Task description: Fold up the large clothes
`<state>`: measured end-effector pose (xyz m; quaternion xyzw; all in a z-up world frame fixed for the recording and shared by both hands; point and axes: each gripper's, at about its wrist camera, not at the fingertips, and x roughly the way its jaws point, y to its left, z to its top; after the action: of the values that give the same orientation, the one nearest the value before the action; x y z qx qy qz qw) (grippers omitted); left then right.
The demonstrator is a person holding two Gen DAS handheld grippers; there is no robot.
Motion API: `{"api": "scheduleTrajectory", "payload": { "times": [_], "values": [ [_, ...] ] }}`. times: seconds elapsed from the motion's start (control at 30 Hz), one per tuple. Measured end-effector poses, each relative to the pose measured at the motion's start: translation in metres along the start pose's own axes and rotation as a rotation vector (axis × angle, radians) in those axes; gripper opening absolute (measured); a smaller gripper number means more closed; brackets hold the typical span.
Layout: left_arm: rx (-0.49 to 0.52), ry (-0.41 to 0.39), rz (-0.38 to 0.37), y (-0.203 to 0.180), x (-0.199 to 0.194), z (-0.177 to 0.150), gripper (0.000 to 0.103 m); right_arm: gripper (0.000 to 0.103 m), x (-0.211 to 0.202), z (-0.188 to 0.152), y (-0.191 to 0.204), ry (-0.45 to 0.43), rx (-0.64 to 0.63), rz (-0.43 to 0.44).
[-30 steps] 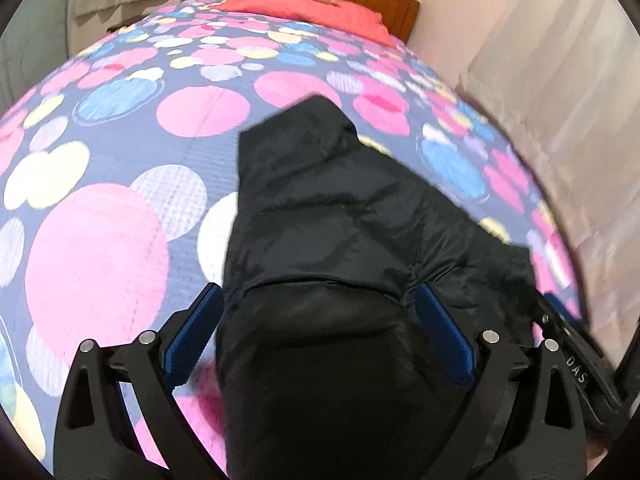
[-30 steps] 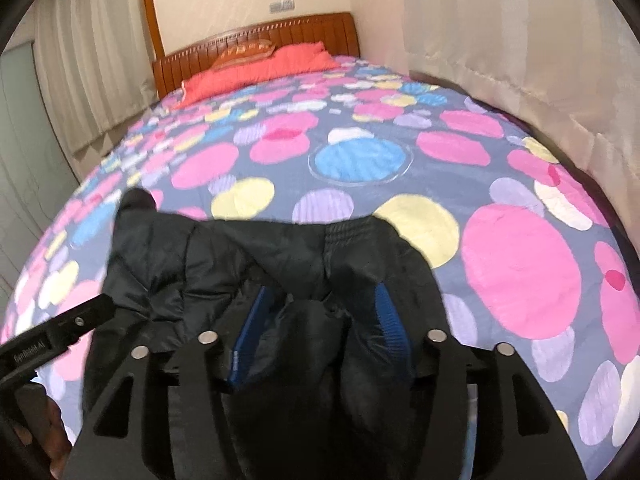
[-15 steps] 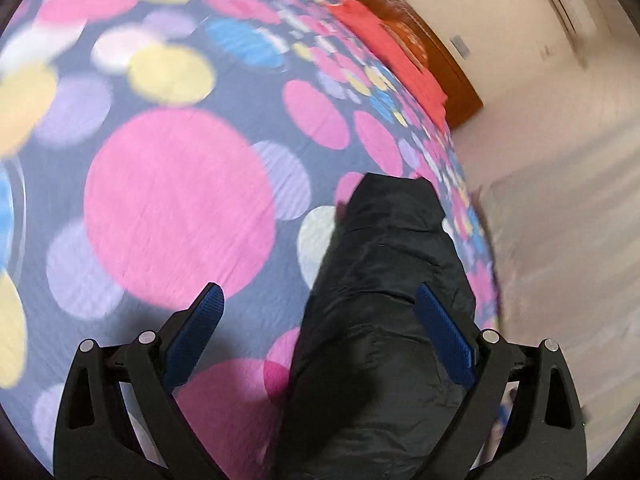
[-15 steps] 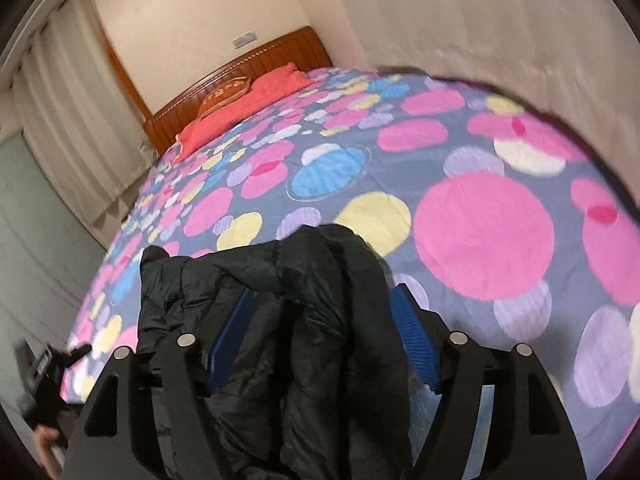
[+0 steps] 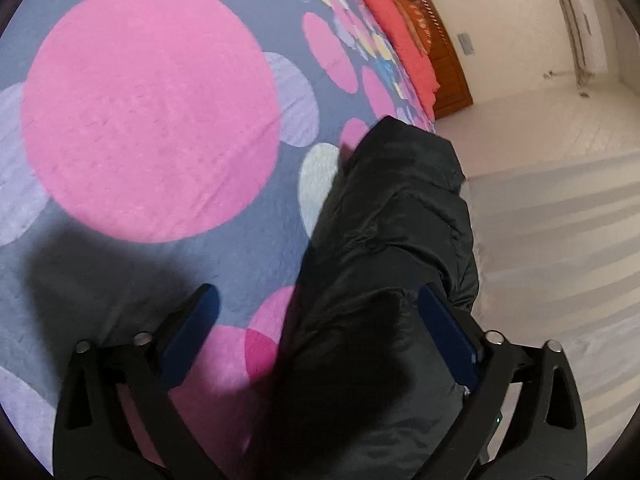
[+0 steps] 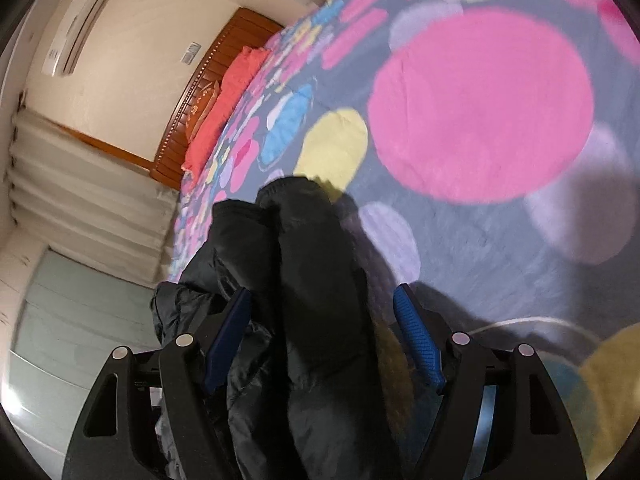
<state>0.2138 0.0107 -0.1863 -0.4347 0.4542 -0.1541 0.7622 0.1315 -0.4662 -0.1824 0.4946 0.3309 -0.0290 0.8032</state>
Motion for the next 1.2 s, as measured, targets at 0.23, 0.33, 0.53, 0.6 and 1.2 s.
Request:
{"api": "scheduleTrajectory", "payload": {
  "times": [0.23,0.33,0.53,0.6,1.2],
  "values": [
    [0.004,0.071,-0.068,-0.005,0.014,-0.002,0.101,0.077,0.011,-0.002,-0.004,0.049,0.054,0.157],
    [0.036,0.101,-0.071,-0.012,0.026,-0.004,0.101,0.080,0.014,-0.005,0.003,0.068,0.024,0.166],
    [0.058,0.173,-0.093,-0.020,0.045,-0.004,0.101,0.081,0.028,-0.013,0.025,0.113,-0.131,0.075],
    [0.078,0.196,-0.101,-0.023,0.050,-0.006,0.101,0.079,0.034,-0.019,0.036,0.122,-0.193,0.031],
    [0.176,0.180,-0.126,-0.050,0.031,0.015,0.079,0.030,0.035,-0.055,0.090,0.079,-0.225,0.118]
  ]
}}
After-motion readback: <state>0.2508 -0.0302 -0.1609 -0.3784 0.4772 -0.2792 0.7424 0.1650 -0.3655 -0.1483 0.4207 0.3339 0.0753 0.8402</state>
